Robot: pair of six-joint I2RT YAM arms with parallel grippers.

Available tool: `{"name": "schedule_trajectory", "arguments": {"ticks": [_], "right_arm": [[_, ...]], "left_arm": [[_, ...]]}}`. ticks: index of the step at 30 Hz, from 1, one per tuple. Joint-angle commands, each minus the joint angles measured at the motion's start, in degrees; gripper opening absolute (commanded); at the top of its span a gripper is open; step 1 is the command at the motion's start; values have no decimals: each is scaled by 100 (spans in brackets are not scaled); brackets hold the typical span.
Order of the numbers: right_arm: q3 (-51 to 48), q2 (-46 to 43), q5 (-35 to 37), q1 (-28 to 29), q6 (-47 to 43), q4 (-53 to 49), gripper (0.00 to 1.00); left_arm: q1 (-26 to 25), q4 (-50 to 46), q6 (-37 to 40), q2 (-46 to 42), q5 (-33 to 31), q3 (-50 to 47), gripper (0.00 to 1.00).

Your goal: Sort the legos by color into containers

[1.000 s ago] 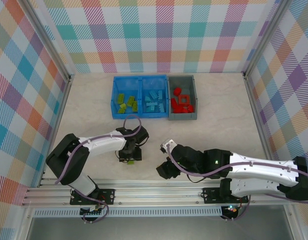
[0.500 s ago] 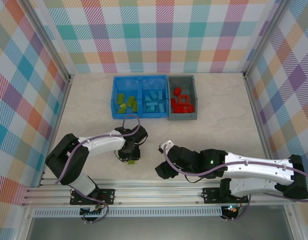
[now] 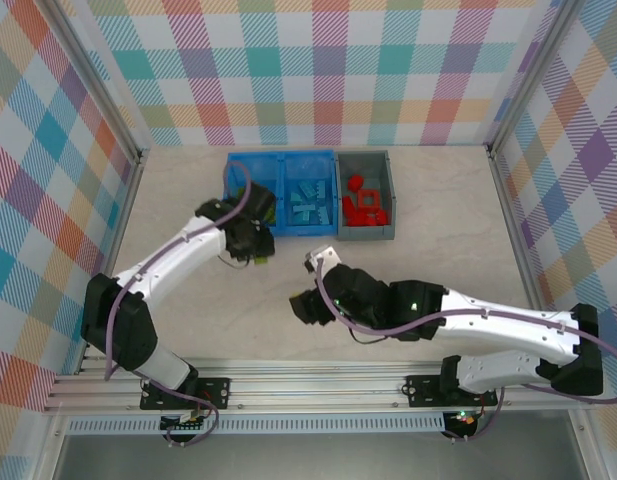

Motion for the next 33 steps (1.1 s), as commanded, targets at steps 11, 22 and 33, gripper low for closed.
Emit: {"name": "schedule_trajectory", "arguments": {"ticks": [11,22,33], "right_arm": [[1427,1547,-438,-1329,-500,1288,64],[1440,1709,-695,-1511,-300,1326,64],[1298,1623,-811,-1547,-264,1299,66]], "left_arm": [[1255,80,1285,2769,132,3164,27],[1495,-269,1864,4661,-351,5340,27],[1544,-212,1830,5051,-199,5604,53]]}}
